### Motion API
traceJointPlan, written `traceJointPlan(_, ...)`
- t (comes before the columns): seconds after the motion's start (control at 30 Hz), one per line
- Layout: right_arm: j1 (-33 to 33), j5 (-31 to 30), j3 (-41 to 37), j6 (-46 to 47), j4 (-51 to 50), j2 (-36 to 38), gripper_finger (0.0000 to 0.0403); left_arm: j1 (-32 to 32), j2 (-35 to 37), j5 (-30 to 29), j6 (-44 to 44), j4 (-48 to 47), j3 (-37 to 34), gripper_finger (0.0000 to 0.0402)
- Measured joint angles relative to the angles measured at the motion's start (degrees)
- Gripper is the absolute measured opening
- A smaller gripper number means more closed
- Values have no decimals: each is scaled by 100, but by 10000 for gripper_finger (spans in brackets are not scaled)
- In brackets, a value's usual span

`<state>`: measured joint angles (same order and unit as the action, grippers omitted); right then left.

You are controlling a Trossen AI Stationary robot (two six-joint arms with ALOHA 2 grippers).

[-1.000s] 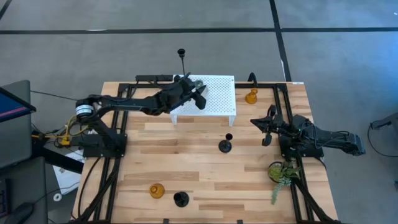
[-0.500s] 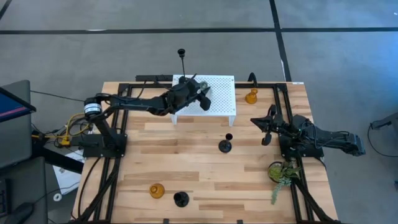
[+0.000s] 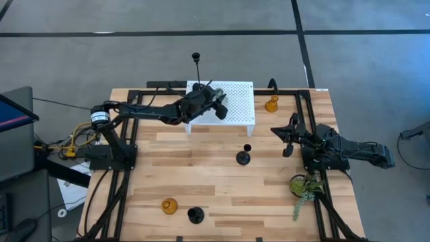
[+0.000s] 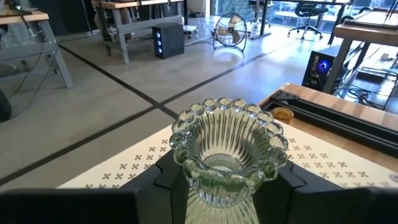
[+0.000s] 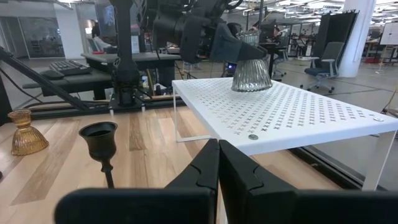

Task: Pick & Place candle stick holders
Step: Put the transparent glass candle holder on the shelf

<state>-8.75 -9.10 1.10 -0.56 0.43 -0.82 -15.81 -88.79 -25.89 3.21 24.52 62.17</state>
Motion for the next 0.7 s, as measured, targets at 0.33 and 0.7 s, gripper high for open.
traceJointPlan(0.33, 0, 0, 0, 0, -2, 0, 0, 11, 0, 113, 122, -62, -9, 129)
traceJointPlan(0.7, 0, 0, 0, 1, -4, 0, 0, 9, 0, 258, 227, -226, -9, 129)
